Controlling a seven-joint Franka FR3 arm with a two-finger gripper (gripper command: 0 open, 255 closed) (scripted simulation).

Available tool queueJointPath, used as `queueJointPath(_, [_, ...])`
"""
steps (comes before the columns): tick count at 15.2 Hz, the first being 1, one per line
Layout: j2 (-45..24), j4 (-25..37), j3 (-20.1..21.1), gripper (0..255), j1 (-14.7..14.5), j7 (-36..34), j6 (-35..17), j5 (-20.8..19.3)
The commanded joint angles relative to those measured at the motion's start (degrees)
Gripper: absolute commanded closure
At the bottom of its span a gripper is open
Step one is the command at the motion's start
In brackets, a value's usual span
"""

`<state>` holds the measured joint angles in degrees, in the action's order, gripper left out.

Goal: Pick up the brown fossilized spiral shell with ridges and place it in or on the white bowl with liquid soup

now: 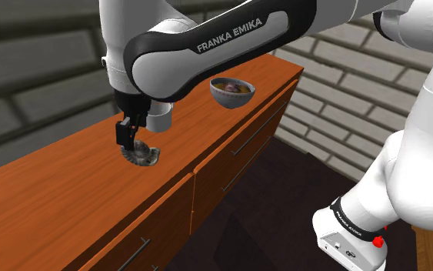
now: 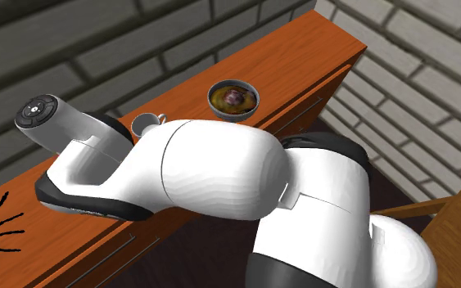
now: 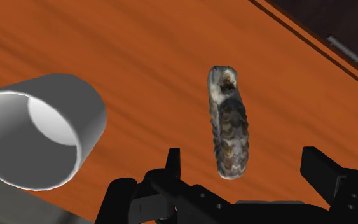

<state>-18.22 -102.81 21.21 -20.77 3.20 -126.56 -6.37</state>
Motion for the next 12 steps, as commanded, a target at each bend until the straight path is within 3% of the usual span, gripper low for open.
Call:
queueJointPath(1, [-1.18,-0.17,0.01,0,-0.46,-0.14,-1.32,-0.67])
queueJointPath(12, [-3.74,-1.01,-0.51,0,-0.99,-0.90,-4.56,-1.88])
